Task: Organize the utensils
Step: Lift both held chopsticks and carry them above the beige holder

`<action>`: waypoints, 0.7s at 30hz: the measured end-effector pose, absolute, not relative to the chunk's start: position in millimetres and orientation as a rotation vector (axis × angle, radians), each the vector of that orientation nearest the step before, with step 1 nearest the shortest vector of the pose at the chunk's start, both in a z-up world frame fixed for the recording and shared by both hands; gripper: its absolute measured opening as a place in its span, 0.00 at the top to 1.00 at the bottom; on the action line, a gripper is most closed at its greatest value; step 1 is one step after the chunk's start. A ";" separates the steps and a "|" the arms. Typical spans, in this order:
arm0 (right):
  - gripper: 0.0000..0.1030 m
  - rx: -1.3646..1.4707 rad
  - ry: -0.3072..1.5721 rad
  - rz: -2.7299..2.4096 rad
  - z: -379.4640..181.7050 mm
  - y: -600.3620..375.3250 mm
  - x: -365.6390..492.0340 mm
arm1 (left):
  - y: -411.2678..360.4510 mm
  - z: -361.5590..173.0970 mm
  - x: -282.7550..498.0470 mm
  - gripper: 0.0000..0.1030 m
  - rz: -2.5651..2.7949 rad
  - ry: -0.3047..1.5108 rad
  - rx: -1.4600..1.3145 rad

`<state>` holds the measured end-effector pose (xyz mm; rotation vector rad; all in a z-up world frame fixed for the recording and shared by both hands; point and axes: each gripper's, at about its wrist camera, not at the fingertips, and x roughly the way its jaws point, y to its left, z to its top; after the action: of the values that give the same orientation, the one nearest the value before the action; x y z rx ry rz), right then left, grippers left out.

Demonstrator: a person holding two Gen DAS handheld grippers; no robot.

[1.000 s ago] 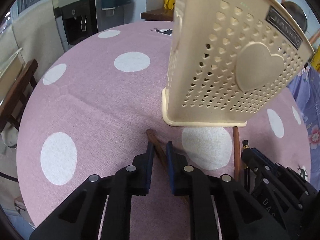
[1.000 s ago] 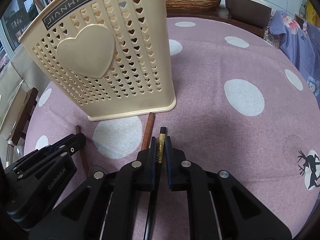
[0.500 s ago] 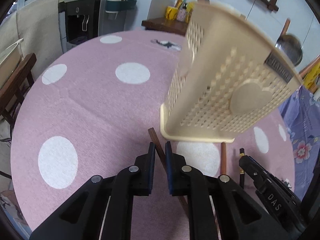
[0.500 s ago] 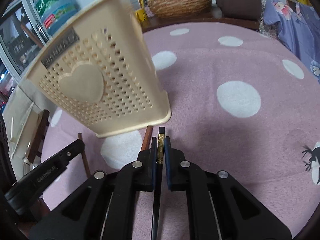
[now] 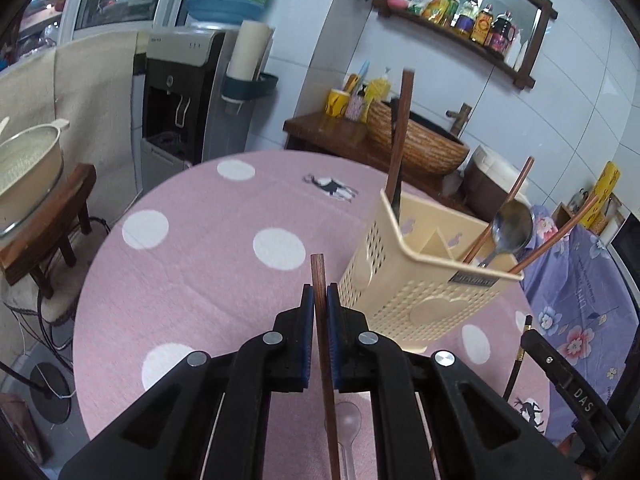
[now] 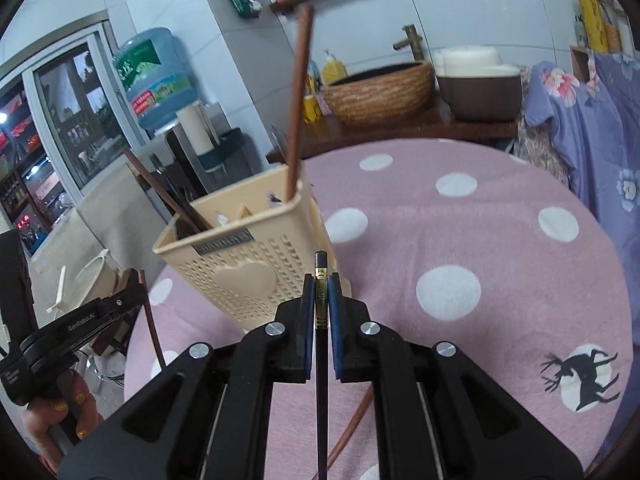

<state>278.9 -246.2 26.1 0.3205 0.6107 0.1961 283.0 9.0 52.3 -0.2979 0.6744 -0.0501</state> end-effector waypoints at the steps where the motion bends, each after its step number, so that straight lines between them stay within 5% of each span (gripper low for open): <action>1: 0.92 0.314 0.597 0.201 32.0 -245.4 276.7 | 9.3 56.5 282.5 0.93 -0.051 0.664 -0.293; 21: 0.93 0.170 0.419 0.281 106.3 -234.8 240.7 | 14.3 103.0 259.3 0.93 -0.105 0.537 -0.252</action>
<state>240.7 -234.8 106.3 0.1704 0.4193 0.2809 259.3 14.3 103.0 -0.2516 0.5368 -0.1054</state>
